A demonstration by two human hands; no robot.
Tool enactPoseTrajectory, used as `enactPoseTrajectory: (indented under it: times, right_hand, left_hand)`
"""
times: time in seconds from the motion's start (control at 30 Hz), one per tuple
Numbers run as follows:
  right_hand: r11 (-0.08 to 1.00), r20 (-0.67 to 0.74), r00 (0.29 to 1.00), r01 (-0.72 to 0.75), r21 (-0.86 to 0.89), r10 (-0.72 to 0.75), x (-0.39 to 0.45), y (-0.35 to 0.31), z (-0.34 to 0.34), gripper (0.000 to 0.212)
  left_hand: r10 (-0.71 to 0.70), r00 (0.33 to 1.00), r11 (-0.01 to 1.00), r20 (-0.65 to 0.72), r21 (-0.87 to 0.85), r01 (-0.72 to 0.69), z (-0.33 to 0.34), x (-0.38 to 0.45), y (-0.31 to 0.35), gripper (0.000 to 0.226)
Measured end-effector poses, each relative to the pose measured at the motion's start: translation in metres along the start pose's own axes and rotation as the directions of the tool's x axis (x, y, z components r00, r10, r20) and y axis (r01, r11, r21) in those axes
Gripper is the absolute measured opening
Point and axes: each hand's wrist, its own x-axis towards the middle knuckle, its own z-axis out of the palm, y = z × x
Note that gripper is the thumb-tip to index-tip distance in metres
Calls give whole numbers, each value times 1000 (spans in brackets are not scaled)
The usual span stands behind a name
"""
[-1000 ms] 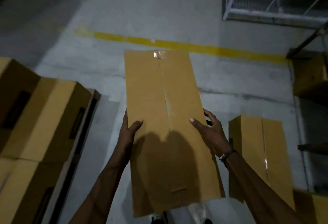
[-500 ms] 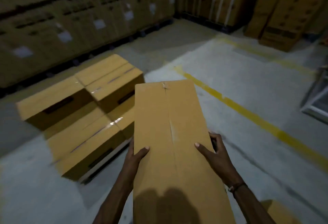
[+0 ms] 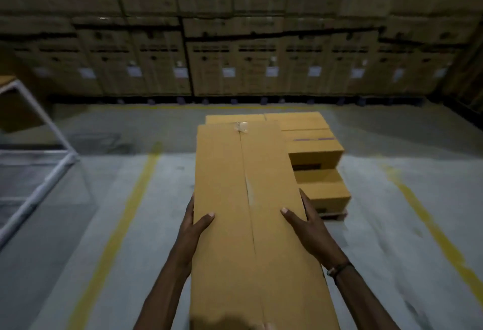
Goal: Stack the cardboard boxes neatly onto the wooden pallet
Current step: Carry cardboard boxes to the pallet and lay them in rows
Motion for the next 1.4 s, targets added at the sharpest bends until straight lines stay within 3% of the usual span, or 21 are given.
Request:
enactPoseTrajectory:
  times: [0.1,0.27,0.4,0.53,0.63,0.73,0.9,1.4]
  right_hand:
    - [1000,141,990,24,-17,-22,25,-21,64,84]
    - [995,322,945,81,-50,-61,57,-55,188,73]
    - [989,420,904,125,-78,-81,80,-73,284,85]
    - [986,495,863,151,-68,-98,96,-91,369,73]
    - [989,548,833,132,-65,-75,112,-102,416,76]
    - [989,565,822,129,-76,-64,131,-113,454,79]
    - [982,569,818,164,-90,-84,177,-126,502,77]
    - [979,574,806,201,-32,-146,383,-184,631,68]
  left_hand:
    - [48,996,998,-80,-31,-50,-64,-11,19,71]
    - [96,966,991,-239,-72,-116,-173,-29,45,69]
    - [118,930,988,-348,-53,-146,-257,-44,64,70]
    - [146,881,984,-450,-22,-175,-328,-53,84,70]
    - [146,853,985,-501,-12,-175,-370,-52,98,74]
    - [133,833,987,-537,-7,-163,-403,-42,110,80]
    - [148,809,985,-569,14,-170,-445,2,127,69]
    - [169,816,985,-552,60,-164,-568,204,227,68]
